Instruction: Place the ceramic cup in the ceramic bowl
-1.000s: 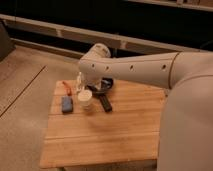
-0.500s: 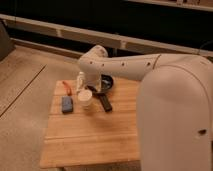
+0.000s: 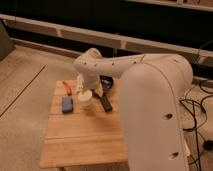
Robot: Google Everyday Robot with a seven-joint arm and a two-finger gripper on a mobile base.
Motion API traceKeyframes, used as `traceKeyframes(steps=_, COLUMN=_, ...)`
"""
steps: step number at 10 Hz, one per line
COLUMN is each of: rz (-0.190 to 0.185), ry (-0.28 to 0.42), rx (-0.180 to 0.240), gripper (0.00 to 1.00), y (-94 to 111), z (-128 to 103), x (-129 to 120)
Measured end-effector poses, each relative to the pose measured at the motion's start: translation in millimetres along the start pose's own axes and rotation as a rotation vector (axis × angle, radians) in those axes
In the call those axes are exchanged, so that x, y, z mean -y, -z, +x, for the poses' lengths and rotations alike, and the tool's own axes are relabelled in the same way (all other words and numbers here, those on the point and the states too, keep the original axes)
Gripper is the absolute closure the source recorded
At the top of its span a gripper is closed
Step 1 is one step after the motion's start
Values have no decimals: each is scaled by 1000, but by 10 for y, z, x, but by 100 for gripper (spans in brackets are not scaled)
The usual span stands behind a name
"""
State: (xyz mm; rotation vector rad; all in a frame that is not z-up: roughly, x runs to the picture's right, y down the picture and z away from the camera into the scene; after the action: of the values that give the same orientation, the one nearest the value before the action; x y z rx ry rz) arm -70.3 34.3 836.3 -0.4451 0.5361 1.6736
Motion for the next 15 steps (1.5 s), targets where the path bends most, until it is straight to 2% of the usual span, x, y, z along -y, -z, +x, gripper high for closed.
traceKeyframes(steps=2, rz=21, ry=-9, rx=-47, gripper=35, y=-127, z=40, x=-3)
traceKeyframes(steps=5, rz=36, ry=33, rx=-120, gripper=35, y=-364, z=97, x=-78)
traceKeyframes(steps=6, rz=35, ry=57, rx=-131, gripper=37, y=-427, z=74, x=-111)
traceKeyframes(steps=9, rz=23, ry=138, rx=-138, gripper=66, y=-535, z=-11, x=-235)
traceKeyframes(steps=10, rz=15, ry=142, rx=-132, gripper=74, y=-521, z=-47, x=-255)
traceKeyframes(steps=12, rz=-15, ry=147, rx=-97, gripper=97, y=-434, z=-146, x=-314)
traceKeyframes(steps=14, rz=-65, ry=163, rx=-21, gripper=100, y=-148, z=-279, x=-437)
traceKeyframes(steps=15, rz=-107, ry=173, rx=54, gripper=100, y=156, z=-386, x=-515)
